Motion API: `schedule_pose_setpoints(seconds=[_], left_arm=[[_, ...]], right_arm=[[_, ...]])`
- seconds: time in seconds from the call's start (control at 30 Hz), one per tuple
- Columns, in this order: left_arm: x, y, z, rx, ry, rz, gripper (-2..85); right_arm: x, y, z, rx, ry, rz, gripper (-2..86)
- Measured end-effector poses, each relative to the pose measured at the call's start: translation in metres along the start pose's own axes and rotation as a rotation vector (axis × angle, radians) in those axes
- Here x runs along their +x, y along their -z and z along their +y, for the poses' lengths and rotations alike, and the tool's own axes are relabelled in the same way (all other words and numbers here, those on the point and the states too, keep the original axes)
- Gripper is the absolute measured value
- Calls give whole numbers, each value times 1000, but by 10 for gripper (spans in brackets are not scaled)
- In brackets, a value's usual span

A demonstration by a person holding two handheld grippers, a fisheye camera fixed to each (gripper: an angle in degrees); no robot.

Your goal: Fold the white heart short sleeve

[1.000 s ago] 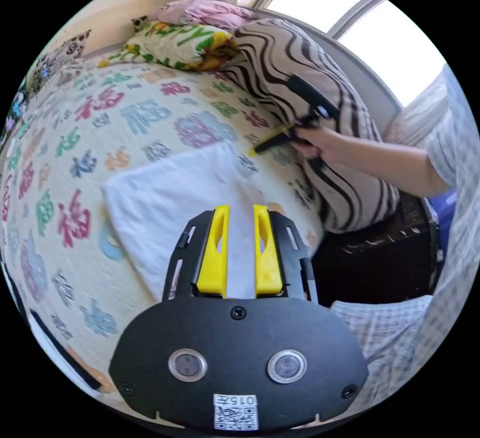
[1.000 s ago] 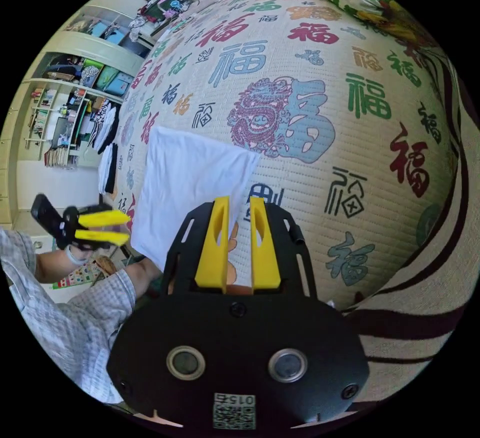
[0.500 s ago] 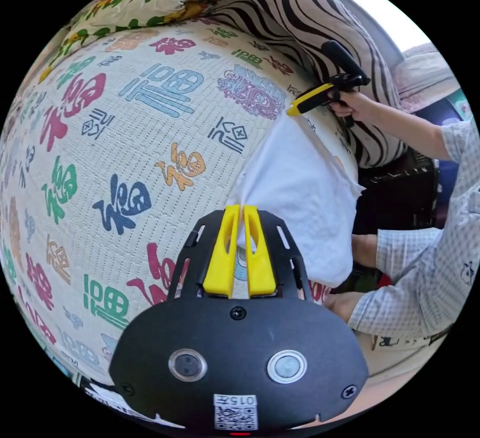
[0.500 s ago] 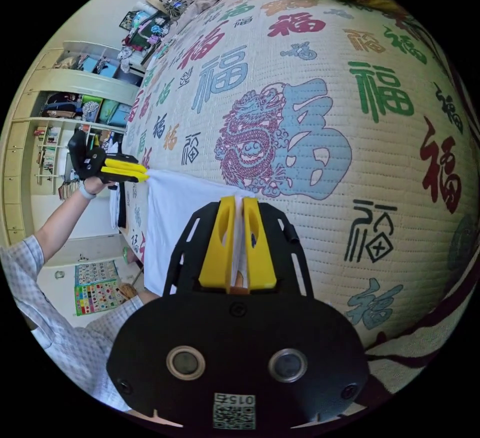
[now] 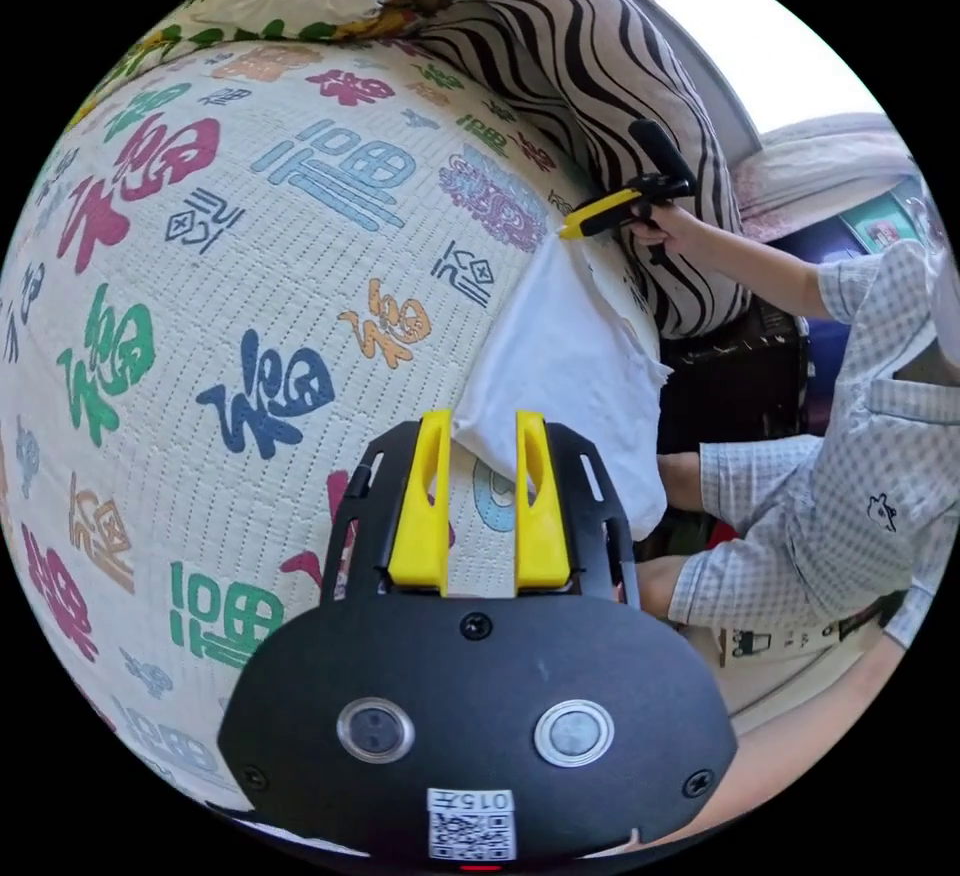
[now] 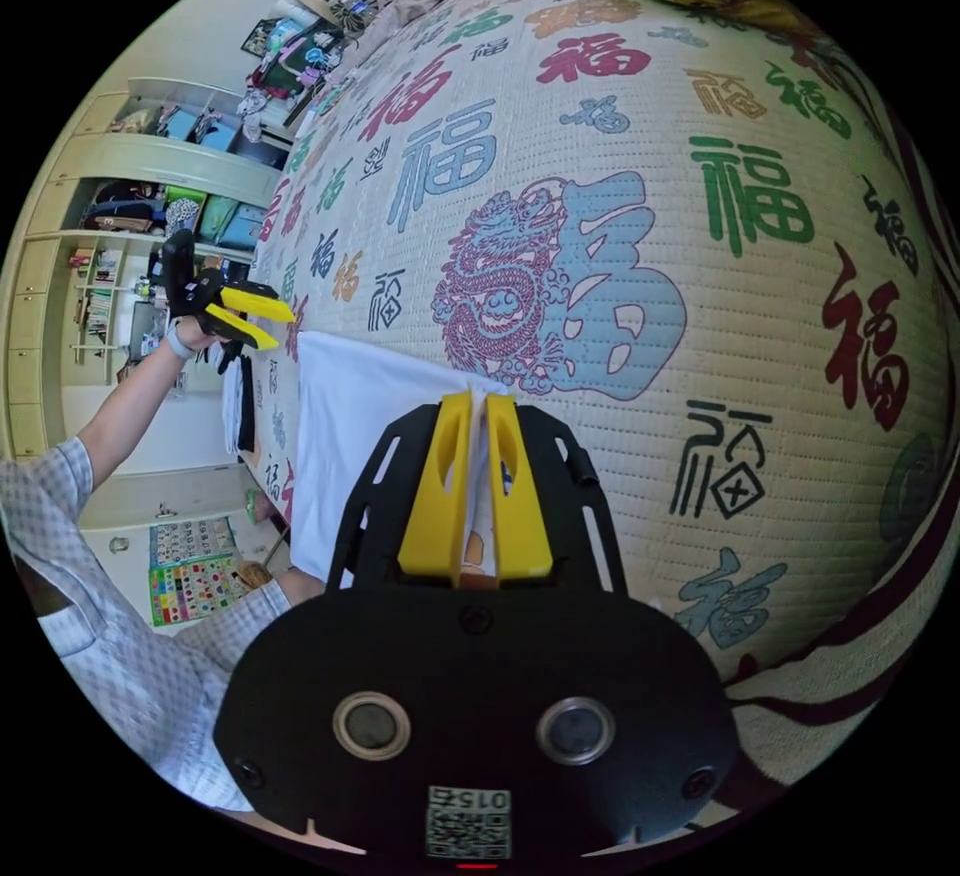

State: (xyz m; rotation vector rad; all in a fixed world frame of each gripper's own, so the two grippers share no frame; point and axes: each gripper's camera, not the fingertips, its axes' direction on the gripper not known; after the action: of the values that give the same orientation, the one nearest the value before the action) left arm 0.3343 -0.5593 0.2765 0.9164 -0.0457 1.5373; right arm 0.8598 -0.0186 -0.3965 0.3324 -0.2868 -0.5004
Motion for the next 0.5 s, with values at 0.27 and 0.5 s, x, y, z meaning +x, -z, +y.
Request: schedule_pose_setpoints(seconds=[0.27,0.5], left_arm=[[-53,-93,-53,-318,-122,233,71],[-84,-117,-65,-464,-144,265,72]], right_arm=[[-2,-12,3,-89,25,118,7],[-2,-16,16,-91,45,177,3]])
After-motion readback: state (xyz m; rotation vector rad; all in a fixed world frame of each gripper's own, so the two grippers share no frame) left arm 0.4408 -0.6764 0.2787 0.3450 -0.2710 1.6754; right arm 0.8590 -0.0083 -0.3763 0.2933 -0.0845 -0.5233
